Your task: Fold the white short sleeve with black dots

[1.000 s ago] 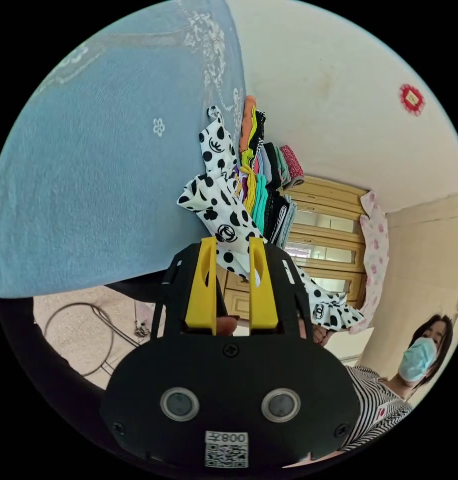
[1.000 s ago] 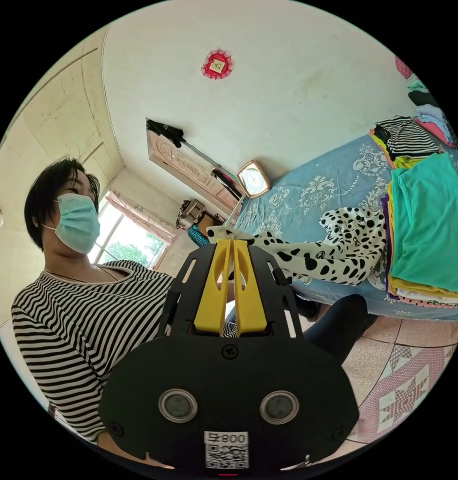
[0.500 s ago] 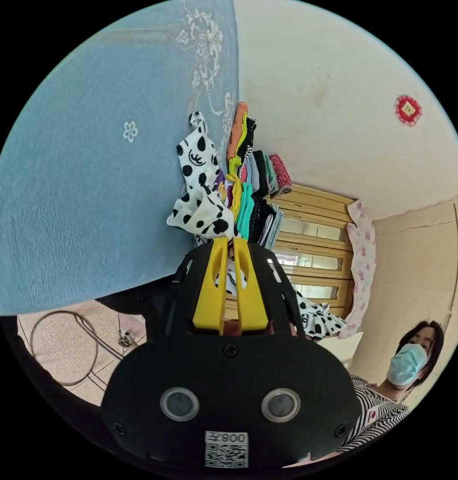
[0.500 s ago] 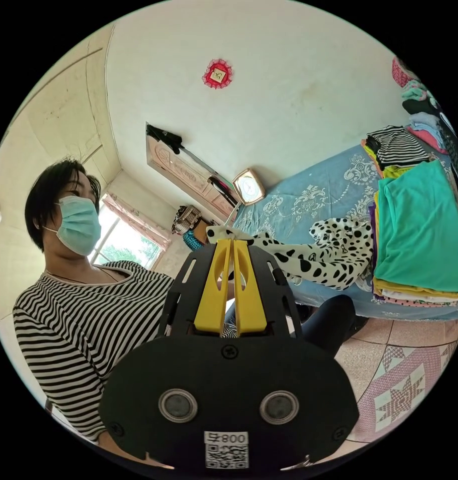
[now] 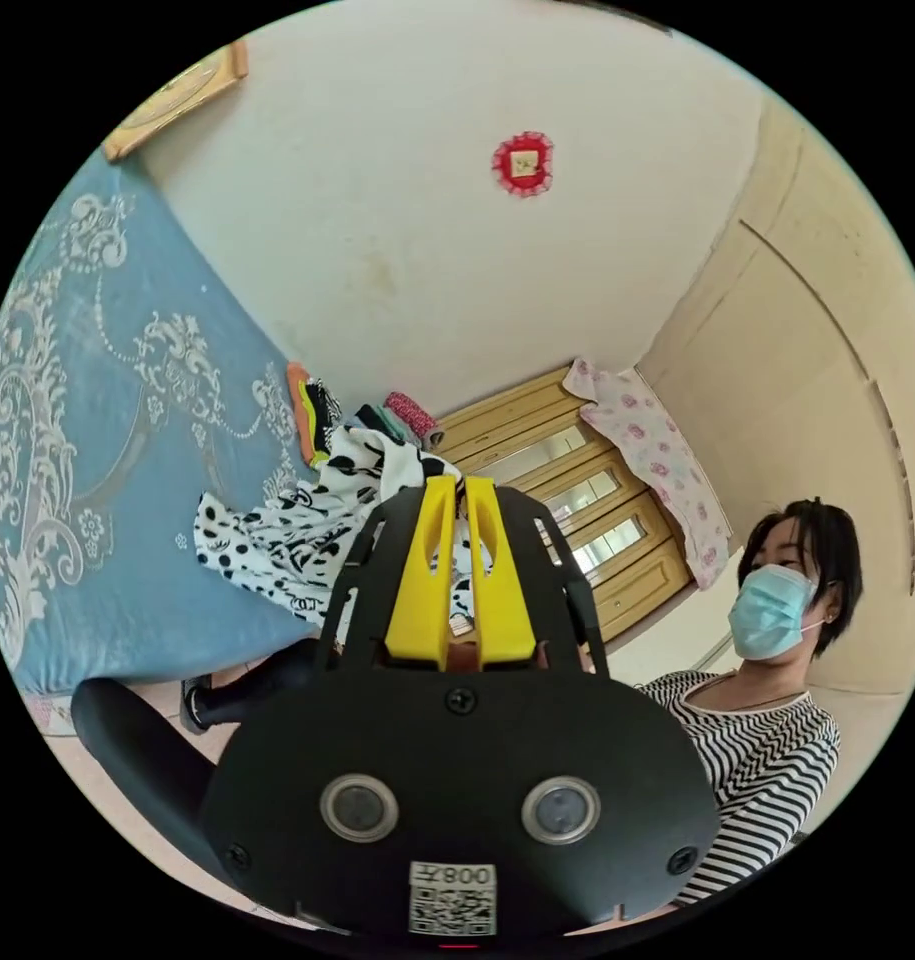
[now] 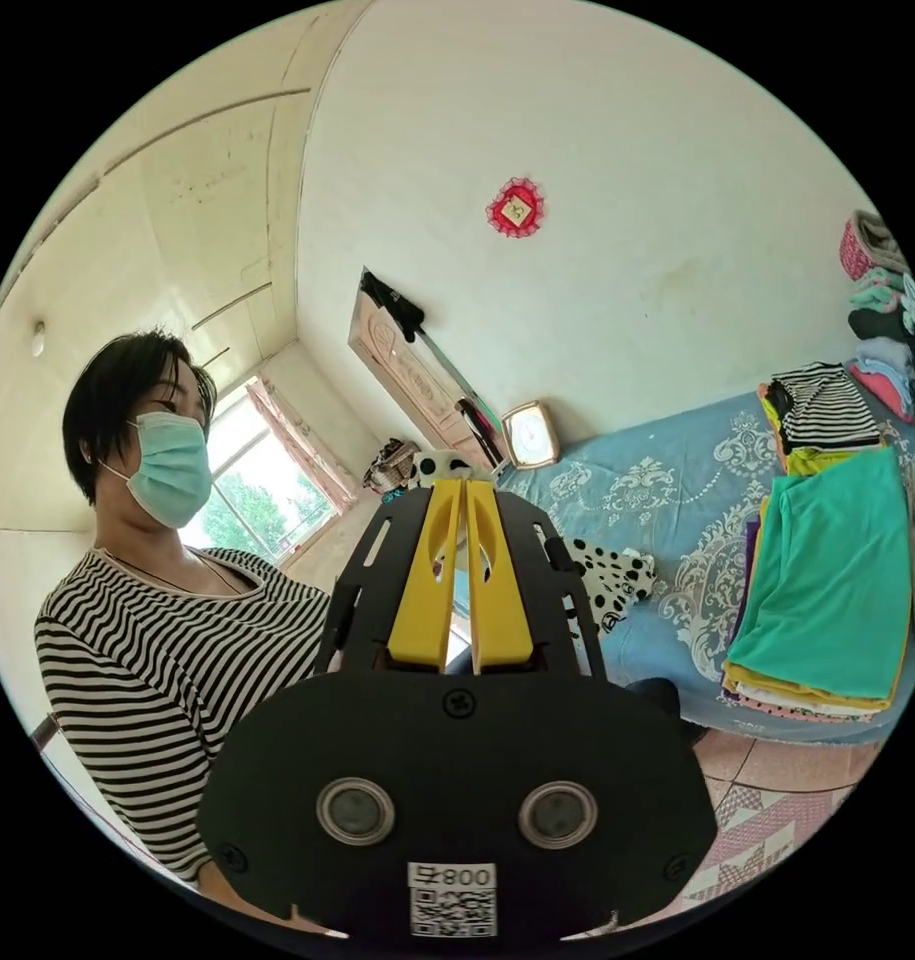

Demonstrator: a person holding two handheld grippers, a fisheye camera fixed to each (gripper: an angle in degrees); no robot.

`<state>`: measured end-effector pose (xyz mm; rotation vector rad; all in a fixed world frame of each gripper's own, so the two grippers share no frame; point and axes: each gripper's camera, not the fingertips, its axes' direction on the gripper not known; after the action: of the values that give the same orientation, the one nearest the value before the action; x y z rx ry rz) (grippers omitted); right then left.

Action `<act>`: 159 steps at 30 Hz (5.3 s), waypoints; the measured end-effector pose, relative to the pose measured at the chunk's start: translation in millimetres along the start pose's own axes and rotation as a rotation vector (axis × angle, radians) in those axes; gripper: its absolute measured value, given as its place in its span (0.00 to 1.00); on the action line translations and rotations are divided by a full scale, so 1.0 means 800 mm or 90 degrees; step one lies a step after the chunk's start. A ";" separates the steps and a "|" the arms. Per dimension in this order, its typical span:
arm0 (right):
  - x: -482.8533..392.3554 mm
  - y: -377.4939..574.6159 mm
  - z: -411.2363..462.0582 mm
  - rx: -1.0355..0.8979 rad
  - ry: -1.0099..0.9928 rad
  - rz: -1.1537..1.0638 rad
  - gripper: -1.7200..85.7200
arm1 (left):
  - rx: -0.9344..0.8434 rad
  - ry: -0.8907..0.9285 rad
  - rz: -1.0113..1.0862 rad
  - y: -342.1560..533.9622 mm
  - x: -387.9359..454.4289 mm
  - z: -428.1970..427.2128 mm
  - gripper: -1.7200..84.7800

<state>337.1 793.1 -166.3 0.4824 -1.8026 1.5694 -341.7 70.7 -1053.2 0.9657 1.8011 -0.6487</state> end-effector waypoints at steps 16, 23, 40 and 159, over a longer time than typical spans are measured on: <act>-0.068 0.066 -0.028 0.064 -0.073 -0.149 0.02 | 0.033 -0.091 0.208 0.085 0.373 -0.045 0.05; -0.109 0.092 -0.052 0.085 -0.098 -0.194 0.02 | 0.051 -0.094 0.309 0.140 0.522 -0.058 0.05; -0.255 0.089 -0.120 0.166 -0.098 -0.387 0.02 | 0.121 -0.105 0.586 0.231 0.794 -0.080 0.04; 0.346 -0.516 0.321 -0.383 0.209 0.331 0.02 | -0.087 -0.475 -0.228 -0.309 -0.086 -0.234 0.03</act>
<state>358.6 506.1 313.3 -0.5320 -2.0943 1.2137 -625.4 57.2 -912.1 0.2361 1.3155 -0.9417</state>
